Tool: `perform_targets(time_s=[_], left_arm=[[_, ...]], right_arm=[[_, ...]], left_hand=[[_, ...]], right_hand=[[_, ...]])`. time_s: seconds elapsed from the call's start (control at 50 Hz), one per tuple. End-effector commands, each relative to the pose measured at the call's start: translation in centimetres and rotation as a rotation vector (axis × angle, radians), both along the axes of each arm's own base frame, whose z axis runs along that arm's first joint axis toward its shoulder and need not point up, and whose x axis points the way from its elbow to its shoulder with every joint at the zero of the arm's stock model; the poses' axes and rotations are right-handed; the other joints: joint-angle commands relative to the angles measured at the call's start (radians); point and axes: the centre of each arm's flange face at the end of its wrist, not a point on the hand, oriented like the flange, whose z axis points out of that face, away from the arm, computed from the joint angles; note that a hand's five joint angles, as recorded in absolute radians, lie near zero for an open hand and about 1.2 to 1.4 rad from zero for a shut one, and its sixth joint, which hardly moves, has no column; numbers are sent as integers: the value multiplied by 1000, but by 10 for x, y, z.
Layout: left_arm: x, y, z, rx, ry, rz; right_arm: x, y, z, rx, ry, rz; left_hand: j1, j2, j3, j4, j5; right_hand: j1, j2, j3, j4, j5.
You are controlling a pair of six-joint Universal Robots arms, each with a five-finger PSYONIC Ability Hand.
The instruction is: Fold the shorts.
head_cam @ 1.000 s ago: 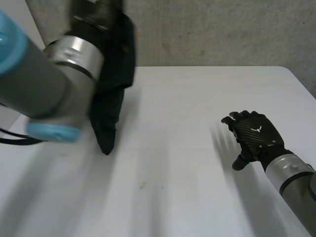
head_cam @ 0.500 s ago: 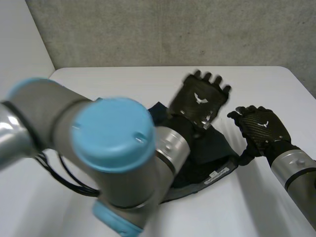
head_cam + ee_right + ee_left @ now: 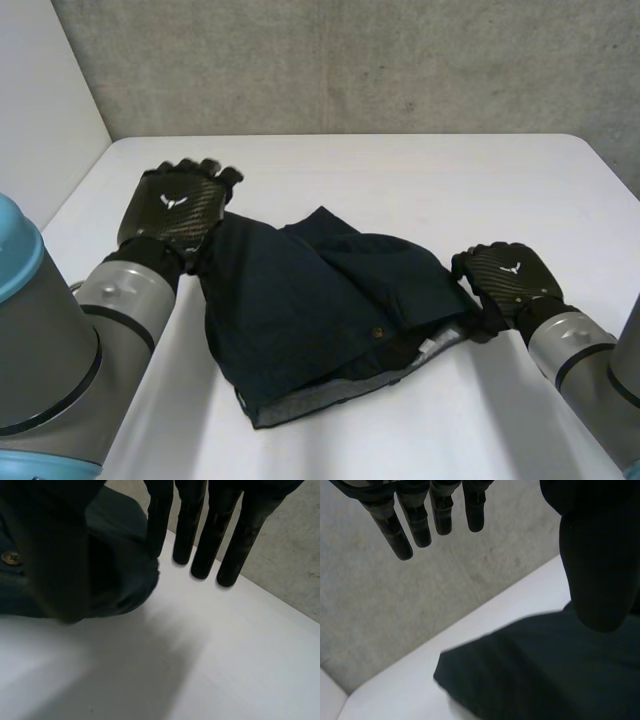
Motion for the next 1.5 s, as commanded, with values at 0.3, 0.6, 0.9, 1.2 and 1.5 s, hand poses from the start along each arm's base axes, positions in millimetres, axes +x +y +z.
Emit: perform_targets(time_s=[0.3,0.6,0.9,1.2,1.5], left_arm=[[26,-29,-21,19,-6,83],[22,-33,-34,45,-20,65],[17,-83,-77,115,-94,30],[28,-122,-123,160,-226,62],[11,-127,-128,91,-178,-51]], right_arm=[[30,-160,39,-335,26,-48],[31,-180,52,-392,36,-99],[21,-11,50,74,106,33],[62,47,-14,116,32,206],[64,12,-36,11,114,85]], left_hand=[[-22,-13,-24,-14,-14],[-22,-13,-24,-14,-14],[-1,8,-3,7,6],[254,263,252,262,262],[552,562,551,561,560]], right_hand=[[932,854,860,861,888],[-290,-368,-362,-361,-333],[-227,-304,-299,-298,-270],[-116,-193,-187,-187,-159],[931,854,859,860,888]])
